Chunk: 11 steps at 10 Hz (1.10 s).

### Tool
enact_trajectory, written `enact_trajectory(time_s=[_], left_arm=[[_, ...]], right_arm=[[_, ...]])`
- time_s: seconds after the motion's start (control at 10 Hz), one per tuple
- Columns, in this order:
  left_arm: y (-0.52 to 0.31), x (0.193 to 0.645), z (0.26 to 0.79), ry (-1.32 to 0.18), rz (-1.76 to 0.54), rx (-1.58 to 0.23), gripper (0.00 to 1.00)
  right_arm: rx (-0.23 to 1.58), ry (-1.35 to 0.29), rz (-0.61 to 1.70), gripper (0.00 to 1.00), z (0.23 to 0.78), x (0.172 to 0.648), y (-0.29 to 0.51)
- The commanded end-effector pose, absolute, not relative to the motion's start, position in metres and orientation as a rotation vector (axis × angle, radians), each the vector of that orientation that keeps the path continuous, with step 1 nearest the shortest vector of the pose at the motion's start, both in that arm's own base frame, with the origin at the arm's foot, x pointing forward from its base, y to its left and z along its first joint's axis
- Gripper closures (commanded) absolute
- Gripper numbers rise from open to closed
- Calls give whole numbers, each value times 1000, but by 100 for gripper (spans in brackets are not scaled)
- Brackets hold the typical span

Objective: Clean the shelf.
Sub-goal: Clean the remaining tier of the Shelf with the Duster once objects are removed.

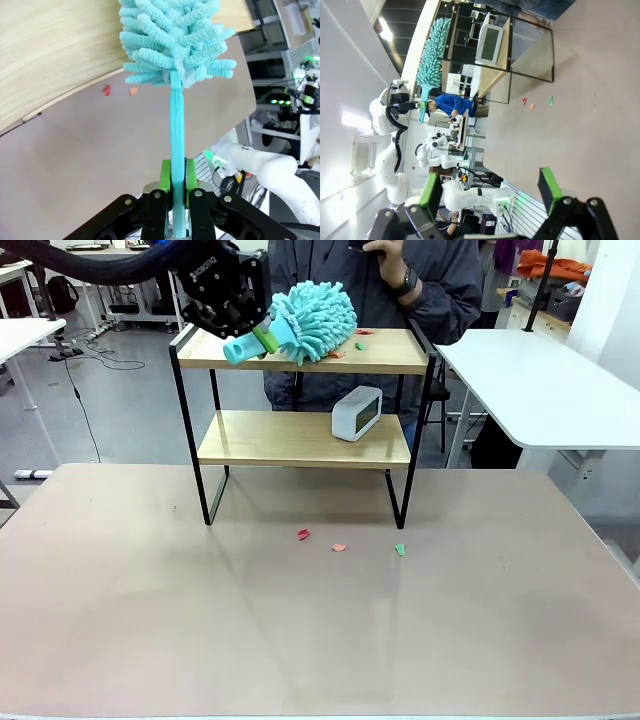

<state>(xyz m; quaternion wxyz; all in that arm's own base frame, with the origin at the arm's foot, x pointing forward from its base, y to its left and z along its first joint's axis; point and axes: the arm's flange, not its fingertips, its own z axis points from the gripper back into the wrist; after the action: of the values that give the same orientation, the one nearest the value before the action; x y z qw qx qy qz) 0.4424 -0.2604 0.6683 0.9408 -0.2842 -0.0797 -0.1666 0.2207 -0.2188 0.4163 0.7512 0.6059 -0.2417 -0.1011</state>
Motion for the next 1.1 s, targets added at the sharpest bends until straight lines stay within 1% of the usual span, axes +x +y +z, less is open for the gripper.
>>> enact_trajectory(time_s=[0.0,0.2,0.6,0.8,0.9,1.0], left_arm=[[-268,448,673,-143,-421,-551,100],[-272,451,677,-128,-490,-548,100],[-257,449,688,-31,-632,-581,100],[-244,440,694,14,-749,-583,100],[-236,431,697,75,-841,-596,100],[-229,421,699,95,-898,-604,100]], right_arm=[[1320,-543,-194,0,417,220,-221],[1320,-543,-194,0,417,220,-221],[1320,-543,-194,0,417,220,-221],[1320,-543,-194,0,417,220,-221],[1320,-543,-194,0,417,220,-221],[1320,-543,-194,0,417,220,-221]])
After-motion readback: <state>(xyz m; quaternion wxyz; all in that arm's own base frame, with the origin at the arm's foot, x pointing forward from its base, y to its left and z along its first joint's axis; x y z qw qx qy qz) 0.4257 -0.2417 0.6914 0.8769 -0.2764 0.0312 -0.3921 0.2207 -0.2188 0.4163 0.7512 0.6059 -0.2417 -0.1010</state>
